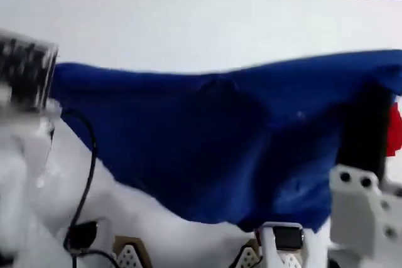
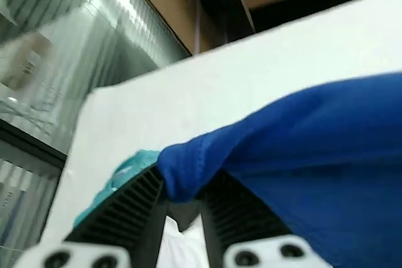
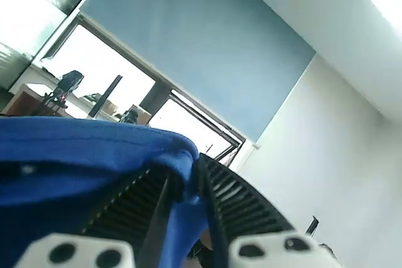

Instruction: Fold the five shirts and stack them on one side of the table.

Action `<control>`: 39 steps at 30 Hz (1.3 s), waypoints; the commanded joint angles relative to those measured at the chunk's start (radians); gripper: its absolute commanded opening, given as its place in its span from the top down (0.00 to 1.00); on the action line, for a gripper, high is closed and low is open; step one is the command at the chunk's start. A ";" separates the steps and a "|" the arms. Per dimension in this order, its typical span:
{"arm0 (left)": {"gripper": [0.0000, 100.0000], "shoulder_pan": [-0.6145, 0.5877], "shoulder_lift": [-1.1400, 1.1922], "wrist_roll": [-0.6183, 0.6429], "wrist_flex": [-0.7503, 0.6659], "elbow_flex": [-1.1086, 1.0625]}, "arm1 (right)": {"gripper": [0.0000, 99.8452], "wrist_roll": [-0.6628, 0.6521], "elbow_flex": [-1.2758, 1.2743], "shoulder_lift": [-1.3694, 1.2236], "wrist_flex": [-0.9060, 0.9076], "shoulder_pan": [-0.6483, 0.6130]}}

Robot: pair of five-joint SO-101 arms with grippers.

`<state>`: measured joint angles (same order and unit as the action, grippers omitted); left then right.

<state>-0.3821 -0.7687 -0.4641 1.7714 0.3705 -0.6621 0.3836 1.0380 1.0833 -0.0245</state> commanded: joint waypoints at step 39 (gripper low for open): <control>0.98 0.092 0.683 -0.046 -0.664 -0.349 | 0.98 0.005 -0.646 -0.516 -0.423 -0.051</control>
<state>-0.3130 -0.2409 -0.5025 1.1116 -0.1327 -0.6590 -0.2654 0.5792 0.7150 -0.1166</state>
